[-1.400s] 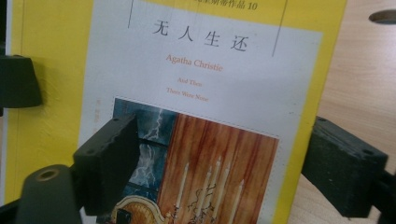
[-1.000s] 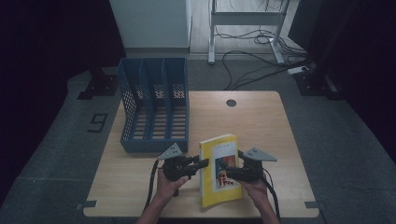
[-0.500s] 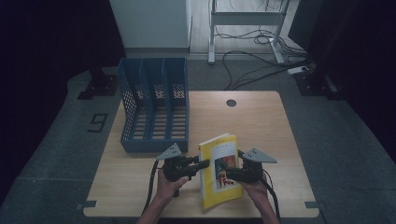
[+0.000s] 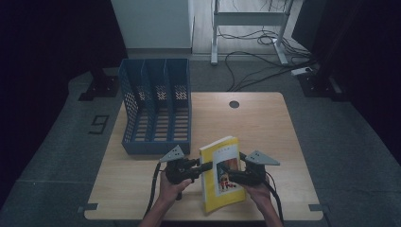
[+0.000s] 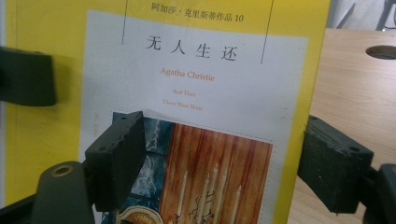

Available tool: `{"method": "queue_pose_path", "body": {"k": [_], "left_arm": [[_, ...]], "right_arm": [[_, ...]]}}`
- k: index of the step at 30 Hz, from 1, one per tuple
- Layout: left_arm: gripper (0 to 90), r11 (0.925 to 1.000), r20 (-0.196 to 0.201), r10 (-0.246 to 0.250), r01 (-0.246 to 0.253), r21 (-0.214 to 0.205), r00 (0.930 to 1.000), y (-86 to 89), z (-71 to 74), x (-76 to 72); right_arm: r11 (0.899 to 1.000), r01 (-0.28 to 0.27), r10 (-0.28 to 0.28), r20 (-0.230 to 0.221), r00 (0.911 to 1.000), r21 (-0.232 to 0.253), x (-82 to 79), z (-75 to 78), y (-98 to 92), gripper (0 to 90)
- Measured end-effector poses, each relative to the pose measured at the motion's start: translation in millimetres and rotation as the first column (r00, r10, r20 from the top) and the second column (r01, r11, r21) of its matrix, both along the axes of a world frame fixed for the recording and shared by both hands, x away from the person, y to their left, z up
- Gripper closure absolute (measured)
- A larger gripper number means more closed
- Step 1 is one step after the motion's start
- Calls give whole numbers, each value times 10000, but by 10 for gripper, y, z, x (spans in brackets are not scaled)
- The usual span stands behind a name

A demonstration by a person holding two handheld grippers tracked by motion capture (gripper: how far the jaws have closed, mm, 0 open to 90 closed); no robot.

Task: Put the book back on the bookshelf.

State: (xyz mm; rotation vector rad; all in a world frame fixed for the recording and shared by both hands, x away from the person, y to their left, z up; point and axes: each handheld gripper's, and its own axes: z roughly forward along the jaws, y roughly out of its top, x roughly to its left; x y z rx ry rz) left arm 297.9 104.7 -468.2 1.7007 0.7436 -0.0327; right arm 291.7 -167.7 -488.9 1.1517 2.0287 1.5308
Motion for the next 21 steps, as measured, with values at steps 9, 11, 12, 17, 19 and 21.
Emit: {"method": "queue_pose_path", "body": {"k": [9, 11, 12, 17, 19, 21], "left_arm": [[726, 9993, 144, 369, -371, 110, 9992, 17, 6, -11], [733, 9992, 169, 403, -404, 24, 9990, 23, 9, -13], [735, 9992, 196, 407, -406, -26, 9990, 27, 11, -13], [743, 9995, 222, 278, -275, -129, 9994, 50, 20, -8], [744, 9997, 297, 224, -220, -135, 9993, 46, 21, -13], [744, 9998, 374, 193, -189, -100, 9991, 41, 29, -22]], "right_arm": [[9997, -215, 220, 309, 9993, -153, -35, 29, 26, 218], [9996, -210, 217, 388, 9990, -176, -38, 34, 22, 227], [9997, -207, 213, 421, 9989, -162, -41, 38, 19, 230], [9996, -275, 275, 487, 9984, -11, -44, 58, 1, 237], [9996, -267, 263, 484, 9985, 69, -40, 64, -10, 234], [9996, -244, 237, 483, 9986, 128, -40, 72, -18, 225]]}}
